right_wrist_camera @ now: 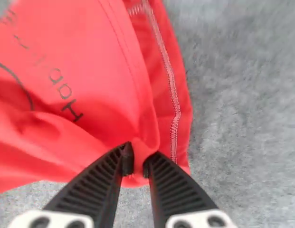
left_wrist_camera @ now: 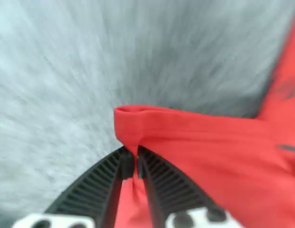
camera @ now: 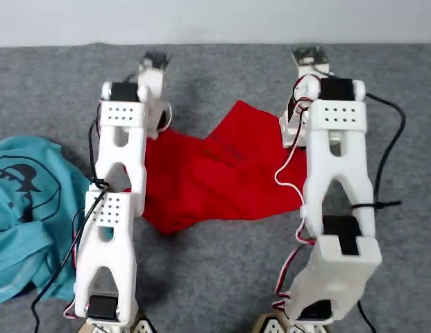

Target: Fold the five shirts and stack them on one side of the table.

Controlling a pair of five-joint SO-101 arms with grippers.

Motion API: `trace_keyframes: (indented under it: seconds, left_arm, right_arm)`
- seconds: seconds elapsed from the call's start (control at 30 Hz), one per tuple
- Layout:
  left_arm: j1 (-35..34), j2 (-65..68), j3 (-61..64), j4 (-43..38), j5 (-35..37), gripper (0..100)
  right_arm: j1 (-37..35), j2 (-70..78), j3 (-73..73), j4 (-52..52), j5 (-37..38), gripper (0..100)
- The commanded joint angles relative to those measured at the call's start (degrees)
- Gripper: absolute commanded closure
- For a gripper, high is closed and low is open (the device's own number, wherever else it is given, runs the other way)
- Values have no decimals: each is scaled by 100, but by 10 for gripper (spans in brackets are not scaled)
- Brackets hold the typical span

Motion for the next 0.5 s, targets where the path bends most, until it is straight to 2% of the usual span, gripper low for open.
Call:
trace_keyframes:
  seconds: [0.0,0.27,0.47]
  left_arm:
    - [185,-1530,-242,149,220,996]
    - [246,-3895,-242,-325,369,996]
    - [237,-5055,-233,-862,360,996]
  right_arm:
    - [198,-919,-316,40,70,990]
    - [462,-2396,-316,-154,70,990]
    - [541,-3424,-316,-400,70,990]
